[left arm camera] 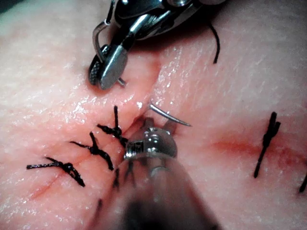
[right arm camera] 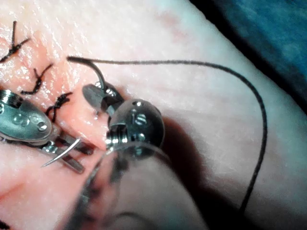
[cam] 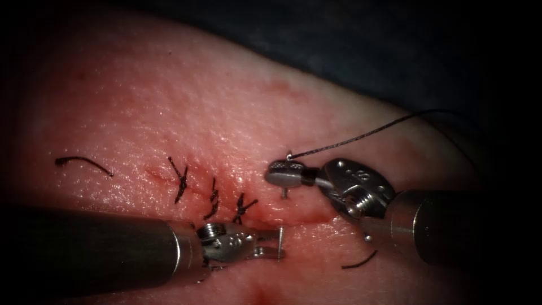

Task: Wound Closure
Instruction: Pass the needle through the target on the top side of the wound with the right tool

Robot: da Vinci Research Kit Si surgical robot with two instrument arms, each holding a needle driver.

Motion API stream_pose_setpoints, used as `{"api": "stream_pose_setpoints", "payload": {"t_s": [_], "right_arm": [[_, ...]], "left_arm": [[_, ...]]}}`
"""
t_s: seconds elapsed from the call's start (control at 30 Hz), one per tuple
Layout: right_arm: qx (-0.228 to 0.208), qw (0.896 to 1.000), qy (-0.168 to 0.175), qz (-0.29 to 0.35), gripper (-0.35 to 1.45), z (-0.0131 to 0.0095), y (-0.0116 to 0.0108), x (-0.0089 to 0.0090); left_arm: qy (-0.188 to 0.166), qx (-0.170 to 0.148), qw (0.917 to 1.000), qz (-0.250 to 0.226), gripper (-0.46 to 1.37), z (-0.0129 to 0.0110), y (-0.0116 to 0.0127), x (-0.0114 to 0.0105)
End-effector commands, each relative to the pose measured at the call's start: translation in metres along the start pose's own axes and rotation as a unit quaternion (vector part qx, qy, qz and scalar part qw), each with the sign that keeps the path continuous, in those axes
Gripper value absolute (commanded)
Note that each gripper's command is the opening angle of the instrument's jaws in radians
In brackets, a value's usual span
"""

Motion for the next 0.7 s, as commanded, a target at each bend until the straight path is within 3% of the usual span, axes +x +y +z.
{"api": "stream_pose_setpoints", "payload": {"t_s": [0.03,0.1,0.2,0.23,0.27,0.3,0.4,0.5,0.6,0.63,0.7], "right_arm": [[-0.008,1.0,0.006,-0.007,-0.35,0.0,0.0002,-0.0001],[-0.011,1.0,0.013,-0.008,-0.35,-0.0001,0.0007,0.0001],[-0.018,0.994,0.034,-0.101,-0.35,-0.0006,0.0017,0.0009],[-0.029,0.989,0.042,-0.139,-0.02,-0.0008,0.0022,0.0013],[-0.044,0.984,0.051,-0.167,0.51,-0.0011,0.0026,0.0017],[-0.058,0.982,0.06,-0.171,0.8,-0.0012,0.0029,0.002],[-0.082,0.973,0.07,-0.203,1.12,-0.0017,0.0037,0.0028],[-0.099,0.962,0.083,-0.239,1.26,-0.0025,0.0045,0.0038],[-0.108,0.952,0.091,-0.272,1.28,-0.0032,0.0046,0.0047],[-0.115,0.942,0.099,-0.3,1.27,-0.0035,0.0043,0.0053],[-0.116,0.934,0.113,-0.319,1.29,-0.0039,0.0037,0.0063]], "left_arm": [[0.0,-0.002,1.0,0.0,0.04,0.0,0.0,0.0],[0.0,-0.002,1.0,0.0,0.01,0.0,0.0,0.0001],[0.0,-0.002,1.0,-0.001,0.0,0.0001,0.0001,0.0001],[0.0,-0.002,1.0,-0.001,0.0,0.0,0.0001,0.0001],[0.0,-0.002,1.0,-0.001,0.0,0.0,0.0001,0.0001],[0.0,-0.002,1.0,-0.001,0.0,0.0,0.0001,0.0001],[0.0,-0.002,1.0,-0.001,0.0,0.0,0.0001,0.0001],[0.0,-0.002,1.0,-0.001,0.0,0.0,0.0001,0.0001],[0.0,-0.002,1.0,-0.001,0.0,0.0,0.0001,0.0001],[0.0,-0.002,1.0,-0.001,0.0,0.0,0.0001,0.0001],[0.0,-0.002,1.0,-0.001,0.0,0.0,0.0001,0.0002]]}}
